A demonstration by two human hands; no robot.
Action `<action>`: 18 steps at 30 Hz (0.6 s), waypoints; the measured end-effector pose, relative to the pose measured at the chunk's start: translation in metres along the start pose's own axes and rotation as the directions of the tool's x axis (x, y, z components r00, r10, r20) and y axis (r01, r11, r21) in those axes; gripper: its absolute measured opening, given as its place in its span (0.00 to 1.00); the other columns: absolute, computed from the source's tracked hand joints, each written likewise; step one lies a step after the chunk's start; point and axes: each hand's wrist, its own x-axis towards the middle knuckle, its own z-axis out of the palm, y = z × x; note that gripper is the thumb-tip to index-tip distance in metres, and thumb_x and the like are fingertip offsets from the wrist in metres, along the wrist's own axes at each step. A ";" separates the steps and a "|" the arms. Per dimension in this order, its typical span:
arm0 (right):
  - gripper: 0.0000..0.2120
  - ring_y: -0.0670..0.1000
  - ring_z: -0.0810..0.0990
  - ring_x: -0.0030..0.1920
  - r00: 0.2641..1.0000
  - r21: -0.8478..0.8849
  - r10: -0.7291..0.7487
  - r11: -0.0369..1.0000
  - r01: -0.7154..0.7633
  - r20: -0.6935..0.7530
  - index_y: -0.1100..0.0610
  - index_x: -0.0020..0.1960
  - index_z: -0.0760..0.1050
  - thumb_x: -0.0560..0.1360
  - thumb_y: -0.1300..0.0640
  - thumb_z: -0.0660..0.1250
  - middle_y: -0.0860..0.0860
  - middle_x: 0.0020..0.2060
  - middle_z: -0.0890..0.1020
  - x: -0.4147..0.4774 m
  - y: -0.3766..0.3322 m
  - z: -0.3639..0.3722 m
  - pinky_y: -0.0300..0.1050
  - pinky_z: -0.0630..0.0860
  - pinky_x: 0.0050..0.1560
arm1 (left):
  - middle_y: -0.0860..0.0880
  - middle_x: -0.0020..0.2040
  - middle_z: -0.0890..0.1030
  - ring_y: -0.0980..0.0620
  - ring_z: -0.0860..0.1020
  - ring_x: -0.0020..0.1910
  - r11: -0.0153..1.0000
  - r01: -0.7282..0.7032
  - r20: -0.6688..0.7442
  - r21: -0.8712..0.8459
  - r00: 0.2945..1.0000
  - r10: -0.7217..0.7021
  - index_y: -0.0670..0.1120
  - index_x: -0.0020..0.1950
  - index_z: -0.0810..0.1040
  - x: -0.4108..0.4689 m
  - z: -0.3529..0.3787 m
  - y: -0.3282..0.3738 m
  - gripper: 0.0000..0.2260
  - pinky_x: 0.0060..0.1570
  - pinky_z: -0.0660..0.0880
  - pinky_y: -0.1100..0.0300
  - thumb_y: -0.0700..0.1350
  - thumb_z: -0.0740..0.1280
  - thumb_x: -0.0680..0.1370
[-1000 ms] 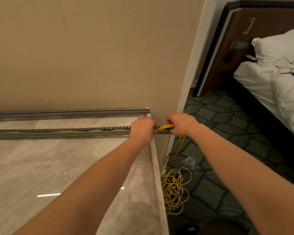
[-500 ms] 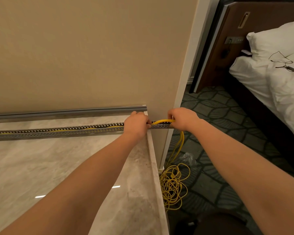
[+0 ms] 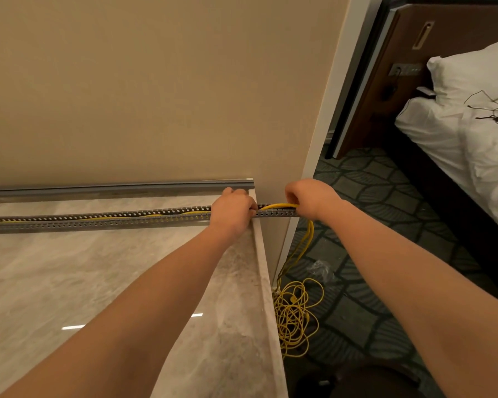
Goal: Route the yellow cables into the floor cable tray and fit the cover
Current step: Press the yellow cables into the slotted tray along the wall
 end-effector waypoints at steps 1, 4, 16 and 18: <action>0.08 0.54 0.77 0.45 1.000 -0.048 -0.006 0.999 0.006 0.012 0.54 0.46 0.74 0.71 0.65 0.68 0.53 0.45 0.80 0.001 -0.003 -0.001 0.47 0.75 0.41 | 0.49 0.54 0.78 0.46 0.70 0.58 1.000 0.001 0.002 0.001 1.000 -0.001 0.53 0.59 0.81 0.000 -0.001 0.000 0.11 0.43 0.72 0.53 0.49 0.63 0.80; 0.08 0.56 0.79 0.45 0.998 -0.204 -0.036 0.978 0.047 0.057 0.56 0.47 0.78 0.71 0.67 0.66 0.54 0.44 0.80 0.006 -0.010 -0.005 0.47 0.74 0.40 | 0.49 0.55 0.78 0.46 0.70 0.58 1.000 -0.006 0.005 0.012 1.000 0.006 0.53 0.60 0.81 0.000 -0.002 0.000 0.11 0.42 0.72 0.54 0.49 0.63 0.80; 0.08 0.52 0.77 0.41 0.977 -0.250 -0.157 0.950 0.189 0.145 0.55 0.48 0.80 0.73 0.65 0.67 0.51 0.41 0.80 0.022 -0.005 -0.023 0.42 0.69 0.36 | 0.49 0.55 0.78 0.46 0.71 0.58 1.000 -0.004 0.002 -0.021 1.000 0.004 0.53 0.60 0.81 -0.001 0.000 -0.003 0.11 0.43 0.72 0.53 0.48 0.63 0.80; 0.07 0.52 0.76 0.39 0.977 -0.277 -0.154 0.942 0.191 0.148 0.55 0.46 0.80 0.72 0.66 0.67 0.50 0.39 0.78 0.024 -0.009 -0.023 0.41 0.66 0.32 | 0.49 0.54 0.77 0.46 0.71 0.58 1.000 -0.006 -0.001 -0.020 1.000 0.006 0.53 0.60 0.81 -0.002 0.000 -0.003 0.11 0.42 0.71 0.54 0.48 0.63 0.80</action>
